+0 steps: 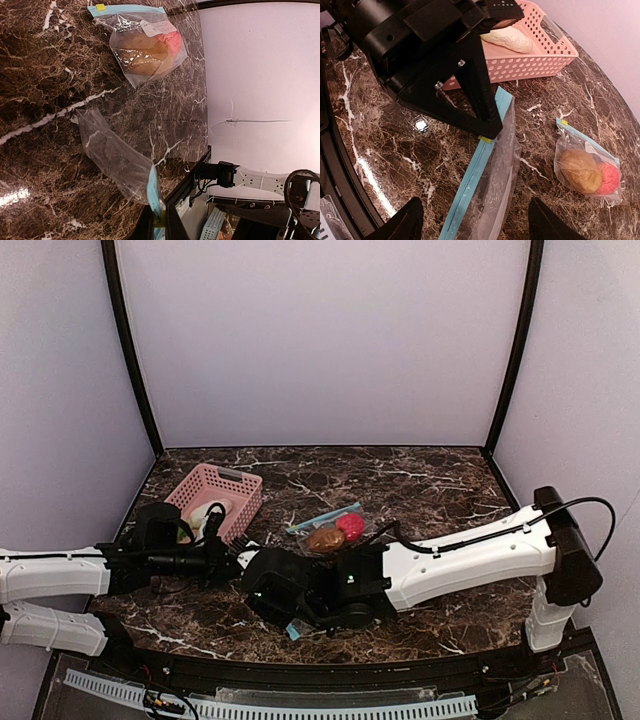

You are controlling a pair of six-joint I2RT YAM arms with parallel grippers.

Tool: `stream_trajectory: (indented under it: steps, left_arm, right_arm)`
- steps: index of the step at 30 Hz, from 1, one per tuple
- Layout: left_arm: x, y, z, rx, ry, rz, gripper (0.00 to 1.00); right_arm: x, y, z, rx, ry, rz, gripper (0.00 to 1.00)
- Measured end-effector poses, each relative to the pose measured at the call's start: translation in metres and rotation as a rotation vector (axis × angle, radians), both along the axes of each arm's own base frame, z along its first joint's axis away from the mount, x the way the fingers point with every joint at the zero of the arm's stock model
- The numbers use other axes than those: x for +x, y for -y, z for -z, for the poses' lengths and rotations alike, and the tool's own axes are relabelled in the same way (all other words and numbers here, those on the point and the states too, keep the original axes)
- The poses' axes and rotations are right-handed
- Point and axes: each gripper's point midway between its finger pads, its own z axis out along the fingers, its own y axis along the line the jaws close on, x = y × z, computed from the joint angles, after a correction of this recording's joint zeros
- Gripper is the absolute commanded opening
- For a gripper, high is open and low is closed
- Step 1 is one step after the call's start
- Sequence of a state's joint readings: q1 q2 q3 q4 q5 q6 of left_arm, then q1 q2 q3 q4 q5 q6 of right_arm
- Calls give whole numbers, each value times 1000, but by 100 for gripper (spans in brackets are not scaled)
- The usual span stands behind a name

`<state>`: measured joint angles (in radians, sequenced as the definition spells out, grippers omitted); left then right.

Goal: Place the food in the zip-top bag and seal the zipper
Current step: Pass from the left arm to the right

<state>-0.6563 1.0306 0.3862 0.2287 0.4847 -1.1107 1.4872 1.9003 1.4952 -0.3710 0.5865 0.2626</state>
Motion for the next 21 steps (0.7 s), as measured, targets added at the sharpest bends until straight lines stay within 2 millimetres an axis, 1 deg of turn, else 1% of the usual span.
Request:
stream_trajectory:
  steps: [3, 9, 13, 17, 21]
  left_arm:
    - [-1, 1, 0, 3, 0, -2, 1]
    - [-1, 2, 1, 4, -6, -12, 1]
    - [-1, 2, 1, 4, -8, -14, 1]
    - [0, 2, 1, 5, -9, -17, 1]
    - [0, 3, 1, 2, -8, -19, 1]
  right_arm:
    - [2, -7, 9, -15, -12, 5, 66]
    - [16, -13, 25, -38, -18, 41, 43]
    - [23, -13, 36, -58, -13, 72, 23]
    - [26, -11, 41, -72, -13, 79, 12]
    - [26, -11, 41, -65, -19, 88, 3]
